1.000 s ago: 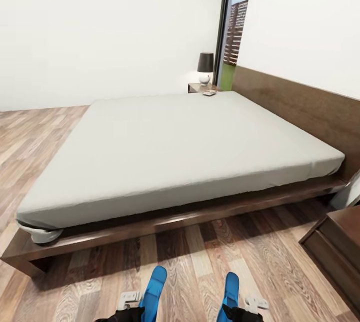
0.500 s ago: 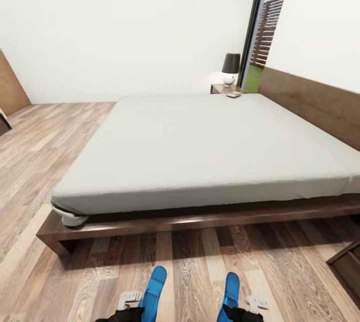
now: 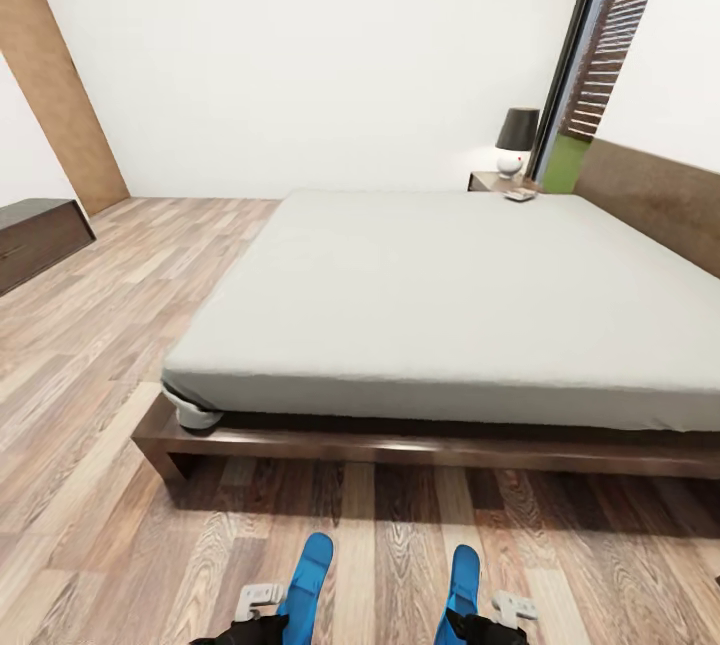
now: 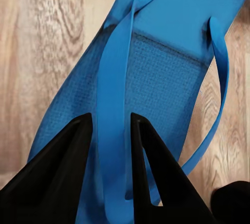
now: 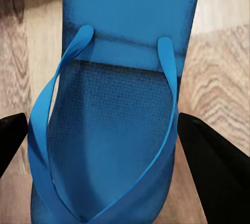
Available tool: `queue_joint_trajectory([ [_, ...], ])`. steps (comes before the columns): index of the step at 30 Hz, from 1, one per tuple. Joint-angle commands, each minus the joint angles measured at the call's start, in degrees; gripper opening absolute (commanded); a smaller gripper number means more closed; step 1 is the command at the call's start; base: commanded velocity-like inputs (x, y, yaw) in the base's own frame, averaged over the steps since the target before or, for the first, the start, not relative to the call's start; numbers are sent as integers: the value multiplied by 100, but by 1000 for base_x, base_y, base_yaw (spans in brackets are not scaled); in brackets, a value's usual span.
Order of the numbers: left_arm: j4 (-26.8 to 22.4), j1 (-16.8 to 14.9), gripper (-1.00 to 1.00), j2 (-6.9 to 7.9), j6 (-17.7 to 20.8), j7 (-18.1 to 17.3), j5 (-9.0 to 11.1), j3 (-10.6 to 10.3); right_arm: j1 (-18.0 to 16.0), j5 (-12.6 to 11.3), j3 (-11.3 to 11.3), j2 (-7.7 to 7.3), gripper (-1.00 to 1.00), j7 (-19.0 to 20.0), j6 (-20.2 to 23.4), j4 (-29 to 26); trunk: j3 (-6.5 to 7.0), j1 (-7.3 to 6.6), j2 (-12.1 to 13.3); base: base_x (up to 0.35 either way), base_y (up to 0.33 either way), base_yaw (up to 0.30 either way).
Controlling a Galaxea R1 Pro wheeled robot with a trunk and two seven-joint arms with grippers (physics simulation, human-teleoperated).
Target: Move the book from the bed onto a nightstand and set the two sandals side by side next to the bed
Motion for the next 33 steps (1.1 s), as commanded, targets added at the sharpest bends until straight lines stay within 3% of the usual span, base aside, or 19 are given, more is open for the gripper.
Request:
queue_joint_trajectory([
  [1,10,-5,-100,1,-17,-24,21,-5,-2,-19,-45,0,-100,43,-6,6,-4,-1,-2,0,0,280],
  [16,10,-5,-100,2,-17,-24,21,-5,-2,-19,-24,-4,-100,81,-21,15,-4,-1,-2,0,0,38],
  [25,-39,-5,-100,10,-93,67,-3,14,-2,-27,-38,-347,-100,93,1,11,-4,-1,-2,0,0,0],
  [27,-143,-14,-100,14,-89,405,-5,19,-2,-27,-31,-445,-100,95,1,10,-4,-1,-2,0,0,0],
  [30,-628,-50,-100,6,102,1744,-5,16,-2,-28,-29,-527,-100,102,0,10,-4,-1,-2,0,0,0],
  [33,-1257,-80,-100,-114,857,3253,-22,6,-2,-28,-27,-548,-100,104,-3,7,-4,-1,-2,0,0,0],
])
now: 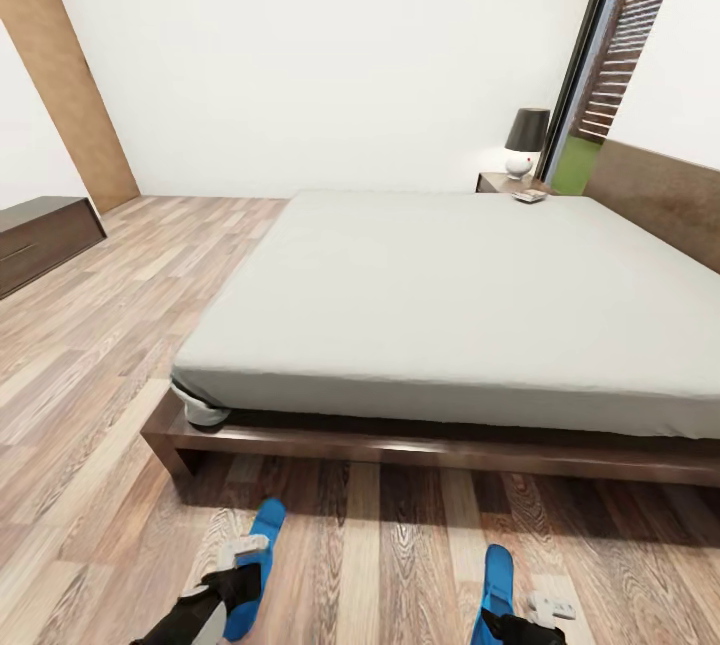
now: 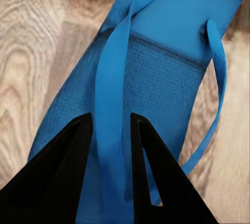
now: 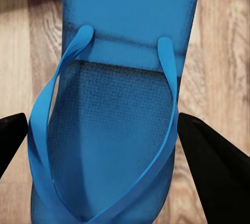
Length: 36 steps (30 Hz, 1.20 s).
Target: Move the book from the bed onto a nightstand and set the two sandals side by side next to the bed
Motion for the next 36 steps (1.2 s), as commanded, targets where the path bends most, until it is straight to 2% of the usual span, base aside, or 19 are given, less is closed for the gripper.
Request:
queue_joint_trajectory([
  [1,-320,-4,-100,-66,353,554,49,-13,-4,-15,-45,-2,-100,43,-5,8,-5,-1,-2,0,0,0],
  [2,-588,-17,-100,-105,659,1001,43,-16,-4,-15,-47,-6,-100,40,-6,8,-5,-1,-2,0,0,0],
  [3,-677,-64,-100,-119,819,1161,37,-17,-4,-15,-50,-6,-100,38,-6,8,-5,-1,-2,0,0,0],
  [5,-725,-200,-100,-131,1098,1273,38,-18,-4,-15,-56,-15,-100,41,-6,8,-5,-1,-2,0,0,0],
  [8,-751,-254,-100,-127,1351,1232,55,-19,-4,-15,-61,-21,-100,42,-6,8,-5,-1,-2,0,0,0],
  [12,-767,-356,-100,-83,1695,752,89,-5,-4,-15,-68,-22,-100,49,-6,2,-5,-1,-2,0,0,0],
  [14,-775,-390,-100,13,1831,262,111,9,-4,-15,-70,-22,-100,51,-6,0,-5,-1,-2,0,0,0],
  [15,-778,-401,-100,109,1866,-21,177,12,-4,-15,-71,-22,-100,52,-4,-1,-5,-1,-2,0,0,0],
  [16,-780,-409,-100,193,1888,-220,410,15,-4,-15,-71,-25,-100,51,0,-6,-5,-1,-2,0,0,0],
  [18,-785,-413,-100,317,1892,-313,804,16,-4,-15,-73,-29,-100,51,2,-11,-5,-1,-2,0,0,0],
  [20,-789,-420,-100,389,1885,-340,1043,16,-4,-15,-80,-58,-100,50,10,-39,-5,-1,-2,0,0,0],
  [26,-780,-424,-100,415,1866,-349,1128,15,-4,-30,-135,-92,-100,39,83,-347,-5,-1,-2,0,0,0],
  [29,-775,-424,-100,413,1860,-356,1135,15,-4,-51,-142,-106,-100,66,810,-1019,-5,-1,-2,0,0,0],
  [31,-773,-424,-100,413,1859,-358,1140,16,-4,-126,-147,-117,-100,459,1683,-1639,-5,-1,-2,0,0,0],
  [32,-773,-424,-100,411,1859,-358,1142,14,-4,-176,-148,-121,-100,845,1983,-1833,-5,-1,-2,0,0,0],
  [33,-773,-424,-100,409,1859,-358,1144,15,-4,-244,-154,-178,-100,1614,2322,-2025,-5,-1,-2,0,0,0],
  [34,-773,-424,-100,407,1859,-358,1145,14,-4,-272,-152,-345,-100,2171,2471,-2085,-5,-1,-2,0,0,0],
  [35,-773,-424,-100,407,1859,-361,1146,14,-4,-301,-150,-724,-100,2868,2605,-2120,-5,-1,-2,0,0,0],
  [36,-773,-424,-100,401,1853,-375,1149,9,-4,-349,-162,-1230,-100,3445,2719,-2143,-5,-1,-2,0,0,0],
])
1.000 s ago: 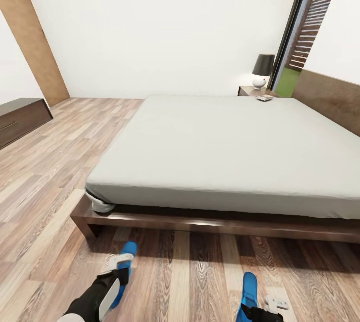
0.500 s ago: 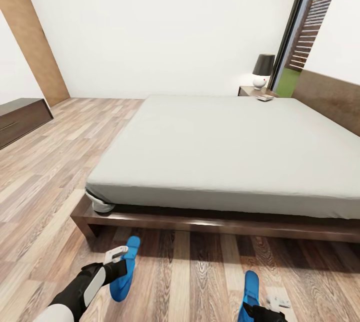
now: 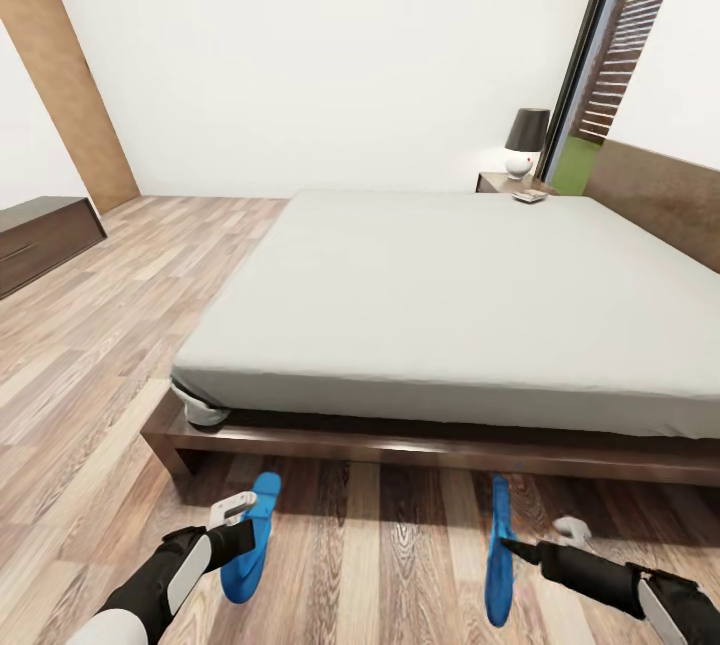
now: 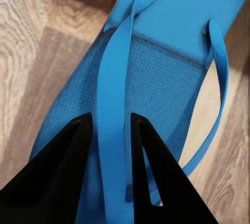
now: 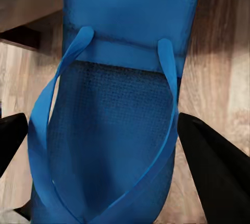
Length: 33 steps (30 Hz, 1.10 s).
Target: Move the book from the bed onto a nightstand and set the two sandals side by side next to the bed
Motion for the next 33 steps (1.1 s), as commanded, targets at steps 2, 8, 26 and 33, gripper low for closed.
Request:
queue_joint_trajectory([
  [2,-7,-1,-100,-11,21,-16,18,-13,-1,-357,-133,-226,-100,223,128,-14,-5,-1,-2,0,0,0],
  [8,-14,-1,-100,-39,17,6,1,-31,-1,-994,-305,-348,-100,270,158,-37,-5,-1,-2,0,0,0],
  [26,-10,-1,-100,-42,26,10,17,-38,-1,-1006,-306,-367,-100,273,165,-46,-238,285,-523,0,0,0],
  [33,-7,-1,-100,-41,34,-4,26,-38,-1,-1003,-300,-359,-100,270,165,-29,-364,438,-804,0,0,0],
])
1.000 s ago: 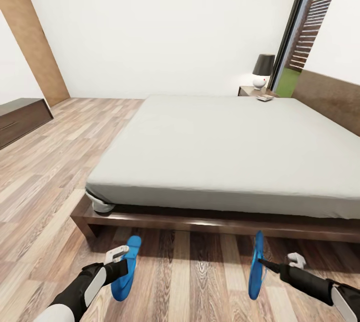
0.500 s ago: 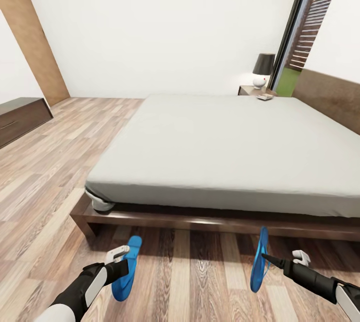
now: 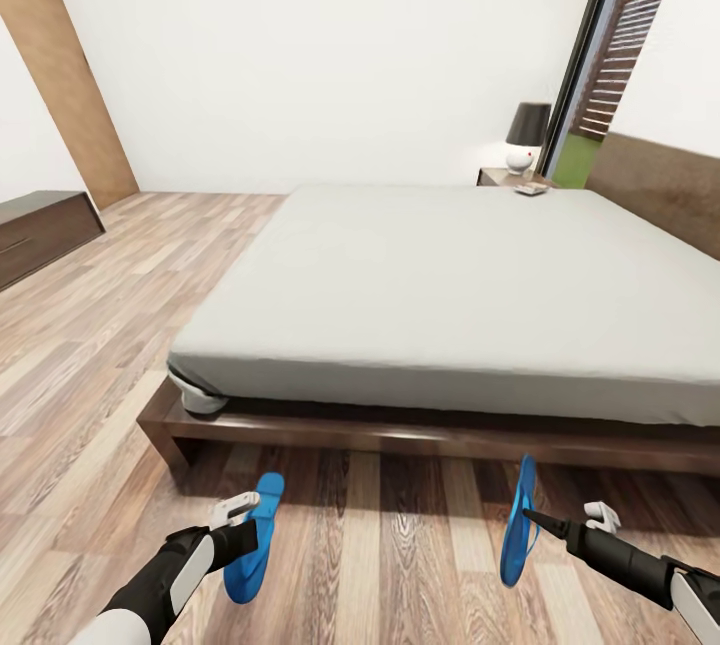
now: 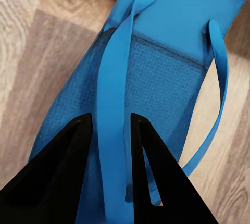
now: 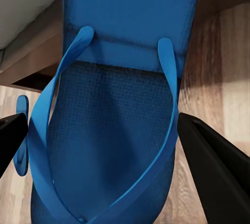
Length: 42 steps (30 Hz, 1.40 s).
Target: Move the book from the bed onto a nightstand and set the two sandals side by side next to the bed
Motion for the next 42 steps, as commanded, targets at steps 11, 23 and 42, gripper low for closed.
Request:
queue_joint_trajectory([
  [11,-7,-1,-100,-74,62,0,42,6,-3,-41,-6,0,-100,10,51,2,-203,241,-445,0,0,0],
  [23,-18,-1,-100,-22,708,-10,53,39,-3,-41,-6,0,-100,10,51,2,-456,330,-577,0,0,0],
  [42,-14,-1,-100,8,-302,422,23,32,-3,-41,-6,0,-100,10,51,2,-877,379,-602,0,0,0],
])
